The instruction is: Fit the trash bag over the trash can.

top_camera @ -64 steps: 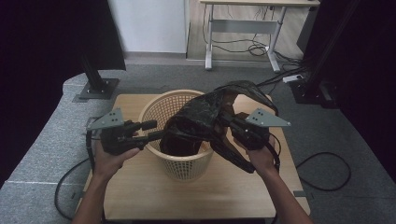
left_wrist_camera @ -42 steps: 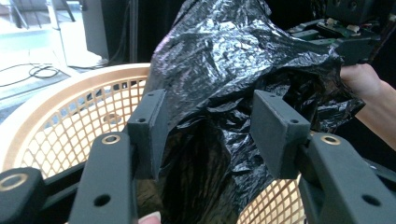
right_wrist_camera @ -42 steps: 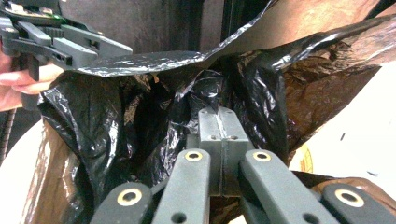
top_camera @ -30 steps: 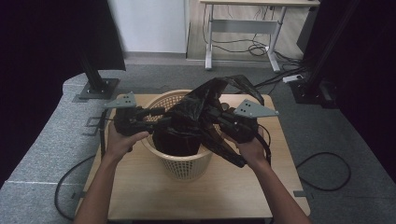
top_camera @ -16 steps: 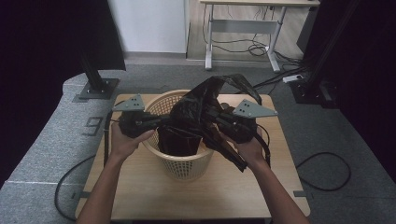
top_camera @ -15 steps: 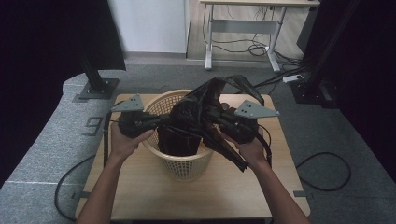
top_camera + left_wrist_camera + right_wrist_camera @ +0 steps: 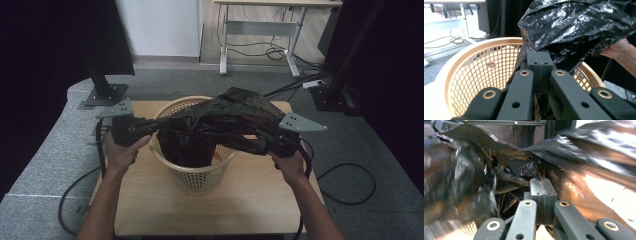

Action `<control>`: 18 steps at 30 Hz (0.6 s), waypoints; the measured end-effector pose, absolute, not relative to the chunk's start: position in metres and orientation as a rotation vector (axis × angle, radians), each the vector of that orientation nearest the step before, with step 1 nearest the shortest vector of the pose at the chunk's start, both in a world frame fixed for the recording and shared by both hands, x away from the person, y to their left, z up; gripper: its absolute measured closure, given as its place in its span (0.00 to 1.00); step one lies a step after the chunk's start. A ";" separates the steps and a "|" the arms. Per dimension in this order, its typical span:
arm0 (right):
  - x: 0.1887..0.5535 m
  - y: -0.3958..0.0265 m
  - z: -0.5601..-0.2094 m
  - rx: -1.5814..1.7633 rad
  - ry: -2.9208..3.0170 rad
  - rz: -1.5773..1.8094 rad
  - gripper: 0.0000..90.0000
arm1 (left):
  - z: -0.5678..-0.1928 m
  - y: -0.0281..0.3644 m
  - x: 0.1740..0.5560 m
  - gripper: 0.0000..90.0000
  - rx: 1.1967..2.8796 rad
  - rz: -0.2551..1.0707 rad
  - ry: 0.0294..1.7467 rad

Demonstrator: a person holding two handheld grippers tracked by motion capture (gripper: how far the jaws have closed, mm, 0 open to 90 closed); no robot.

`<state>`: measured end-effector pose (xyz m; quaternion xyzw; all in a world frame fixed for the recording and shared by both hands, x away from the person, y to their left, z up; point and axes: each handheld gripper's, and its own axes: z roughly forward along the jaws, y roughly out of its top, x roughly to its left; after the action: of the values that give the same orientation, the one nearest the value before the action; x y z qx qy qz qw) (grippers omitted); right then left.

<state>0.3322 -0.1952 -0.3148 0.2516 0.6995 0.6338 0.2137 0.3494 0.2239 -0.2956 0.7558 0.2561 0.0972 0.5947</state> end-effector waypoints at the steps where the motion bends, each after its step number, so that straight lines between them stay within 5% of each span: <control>1: 0.333 -0.205 -0.316 0.700 1.930 1.777 0.99 | -0.296 0.229 0.349 1.00 1.742 0.217 0.601; 18: 0.339 -0.258 -0.336 0.844 1.821 1.778 0.99 | -0.302 0.261 0.333 1.00 1.698 0.211 0.644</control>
<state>0.3392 -0.2584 -0.3355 0.3066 0.6613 0.6455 0.2280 0.3334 0.2613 -0.3021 0.7357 0.2789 0.0913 0.6105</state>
